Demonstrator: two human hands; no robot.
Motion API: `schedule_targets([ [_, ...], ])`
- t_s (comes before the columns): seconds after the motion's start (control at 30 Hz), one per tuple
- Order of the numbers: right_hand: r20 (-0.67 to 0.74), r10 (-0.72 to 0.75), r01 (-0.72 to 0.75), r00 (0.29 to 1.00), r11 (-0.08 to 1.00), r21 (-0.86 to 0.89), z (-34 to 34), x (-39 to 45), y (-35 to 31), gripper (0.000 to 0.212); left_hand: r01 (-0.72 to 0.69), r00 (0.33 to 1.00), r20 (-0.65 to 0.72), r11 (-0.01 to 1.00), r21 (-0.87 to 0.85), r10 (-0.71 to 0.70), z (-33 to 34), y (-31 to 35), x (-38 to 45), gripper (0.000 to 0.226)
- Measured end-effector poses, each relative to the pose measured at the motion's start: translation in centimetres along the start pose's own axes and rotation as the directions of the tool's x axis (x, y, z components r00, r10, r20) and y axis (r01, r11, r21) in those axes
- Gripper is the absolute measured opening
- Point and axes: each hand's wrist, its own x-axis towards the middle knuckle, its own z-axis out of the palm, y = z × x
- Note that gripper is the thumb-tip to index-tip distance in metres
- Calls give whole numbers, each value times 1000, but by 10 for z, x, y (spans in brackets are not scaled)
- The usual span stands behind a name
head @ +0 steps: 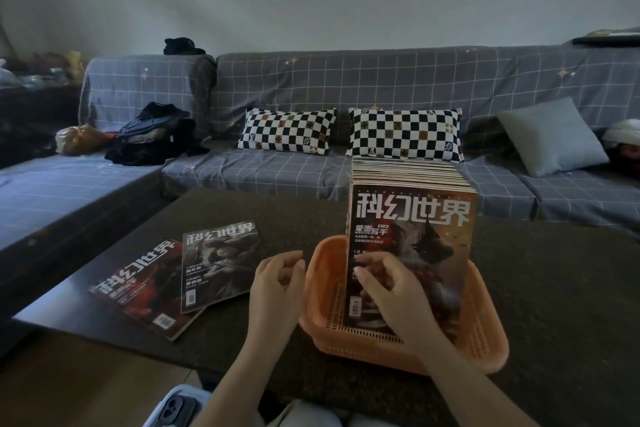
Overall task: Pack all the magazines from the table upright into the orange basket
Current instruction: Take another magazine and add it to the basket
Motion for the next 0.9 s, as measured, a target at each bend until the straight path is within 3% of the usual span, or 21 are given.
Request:
schedule_targets([
  [0.27, 175, 30, -29, 984, 1000, -4, 81, 45, -24, 17, 76, 994, -77, 997, 24, -74, -53, -60, 29, 23],
  [0.4, 275, 79, -40, 958, 989, -145, 127, 78, -25, 27, 139, 987, -99, 985, 98, -130, -71, -97, 49, 25],
  [0.5, 382, 206, -94, 901, 952, -291, 159, 106, -20, 41, 246, 965, -135, 953, 175, -224, -79, -125, 65, 31],
  [0.63, 469, 439, -243, 767, 874, -421, 191, 138, -7, 59, 365, 927, -177, 902, 230, -330, -81, -156, 84, 45],
  [0.73, 482, 553, -384, 679, 828, -409, 200, 157, -1, 68, 411, 905, -208, 889, 199, -372, -84, -166, 95, 51],
  [0.9, 472, 595, -459, 650, 803, -380, 205, 168, 5, 71, 534, 831, -198, 845, 18, -521, -95, -176, 114, 44],
])
